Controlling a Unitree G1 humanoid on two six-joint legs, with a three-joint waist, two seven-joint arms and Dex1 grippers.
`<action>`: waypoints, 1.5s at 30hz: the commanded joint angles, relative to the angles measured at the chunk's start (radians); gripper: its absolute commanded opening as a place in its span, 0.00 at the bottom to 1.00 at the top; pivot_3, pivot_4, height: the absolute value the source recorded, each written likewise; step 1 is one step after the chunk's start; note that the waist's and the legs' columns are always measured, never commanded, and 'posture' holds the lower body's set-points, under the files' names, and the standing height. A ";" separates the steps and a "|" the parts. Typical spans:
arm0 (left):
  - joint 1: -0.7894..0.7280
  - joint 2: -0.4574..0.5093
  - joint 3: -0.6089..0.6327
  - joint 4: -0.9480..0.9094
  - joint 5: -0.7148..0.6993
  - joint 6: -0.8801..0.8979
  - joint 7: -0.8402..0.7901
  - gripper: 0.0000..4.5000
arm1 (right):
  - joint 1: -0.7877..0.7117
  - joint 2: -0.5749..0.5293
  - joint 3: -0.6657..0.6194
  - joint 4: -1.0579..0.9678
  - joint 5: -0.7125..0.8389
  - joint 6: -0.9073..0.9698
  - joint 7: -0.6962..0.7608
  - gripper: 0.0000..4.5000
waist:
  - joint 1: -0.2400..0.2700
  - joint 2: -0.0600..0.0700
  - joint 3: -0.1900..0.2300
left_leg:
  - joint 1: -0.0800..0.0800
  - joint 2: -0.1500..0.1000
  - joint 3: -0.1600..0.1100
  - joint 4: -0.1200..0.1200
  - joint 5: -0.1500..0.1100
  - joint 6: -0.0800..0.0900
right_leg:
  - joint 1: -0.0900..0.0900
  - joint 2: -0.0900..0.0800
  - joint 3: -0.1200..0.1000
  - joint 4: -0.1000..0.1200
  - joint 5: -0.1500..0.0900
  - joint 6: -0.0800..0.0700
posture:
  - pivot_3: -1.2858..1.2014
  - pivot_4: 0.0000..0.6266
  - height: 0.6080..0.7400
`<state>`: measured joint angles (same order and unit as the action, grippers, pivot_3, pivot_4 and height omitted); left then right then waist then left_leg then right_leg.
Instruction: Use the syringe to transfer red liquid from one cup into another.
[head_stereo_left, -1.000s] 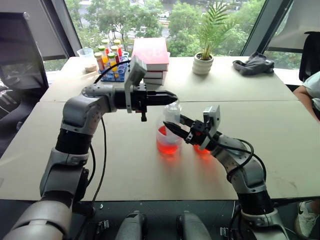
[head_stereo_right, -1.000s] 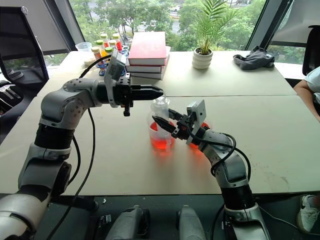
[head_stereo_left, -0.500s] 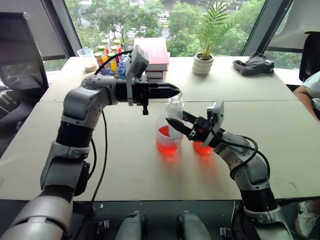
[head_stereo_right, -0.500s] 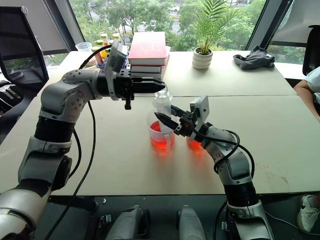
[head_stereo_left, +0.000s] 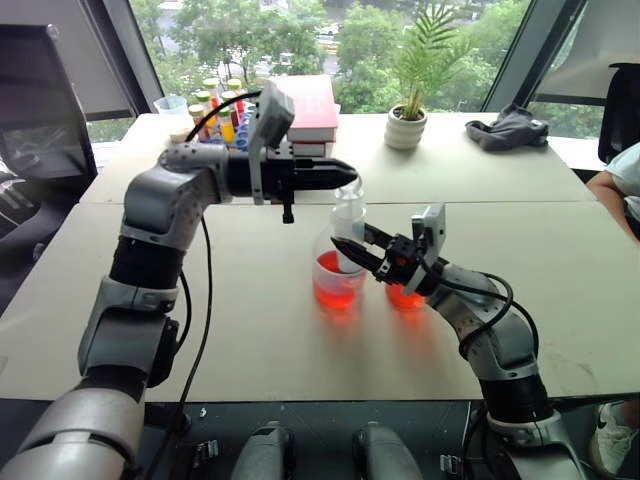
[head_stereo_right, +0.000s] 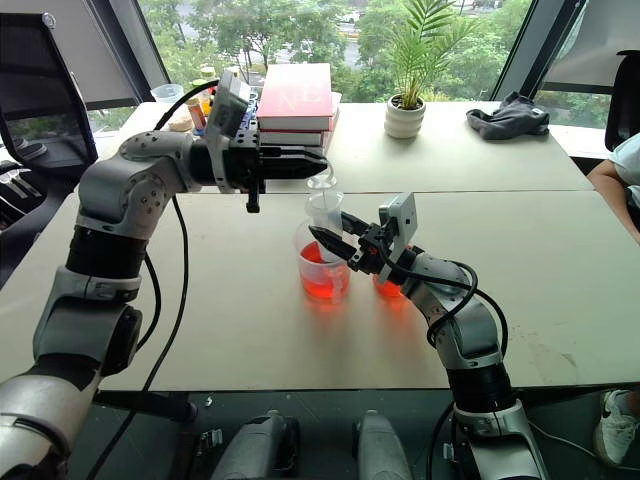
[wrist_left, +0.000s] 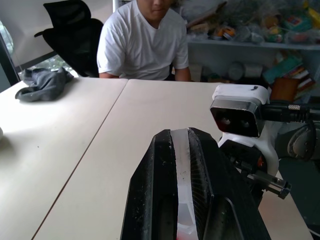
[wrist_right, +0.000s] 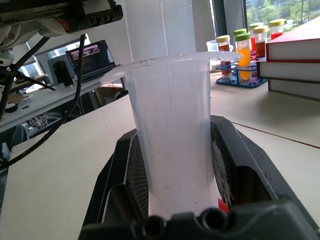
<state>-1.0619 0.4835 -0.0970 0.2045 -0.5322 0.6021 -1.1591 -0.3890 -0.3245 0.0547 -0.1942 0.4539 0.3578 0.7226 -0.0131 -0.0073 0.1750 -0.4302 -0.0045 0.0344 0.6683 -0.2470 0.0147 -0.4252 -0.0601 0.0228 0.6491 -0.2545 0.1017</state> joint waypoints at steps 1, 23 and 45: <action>-0.068 0.040 0.088 -0.008 0.004 -0.036 0.033 0.01 | 0.015 -0.006 0.052 -0.018 -0.005 0.004 0.046 0.30 | 0.000 0.000 0.000 | 0.000 0.000 0.000 0.000 0.000 0.000 | 0.000 0.000 0.000 0.000 0.000 0.000 | 0.52 0.24 1.00; 0.104 0.111 0.111 -0.157 -0.051 0.047 0.005 0.98 | -0.111 0.002 -0.034 -0.045 0.029 0.023 -0.019 0.30 | -0.001 0.000 0.000 | 0.001 0.000 0.000 0.000 0.000 0.000 | 0.000 0.000 0.000 0.000 0.000 0.000 | 0.52 0.24 1.00; -0.018 -0.066 0.010 0.055 0.009 -0.058 -0.089 0.98 | 0.005 -0.210 -0.442 -0.288 0.245 0.207 -0.236 0.30 | 0.002 0.000 0.000 | 0.000 0.000 0.001 -0.001 0.000 0.001 | 0.001 -0.001 0.000 -0.001 0.000 0.000 | 0.52 0.24 1.00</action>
<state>-1.0450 0.4240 -0.0879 0.2557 -0.5309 0.5732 -1.2337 -0.3942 -0.5339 -0.3632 -0.4570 0.7061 0.6080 0.4752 -0.0108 -0.0076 0.1751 -0.4296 -0.0048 0.0358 0.6673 -0.2471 0.0153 -0.4242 -0.0609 0.0235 0.6479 -0.2545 0.1018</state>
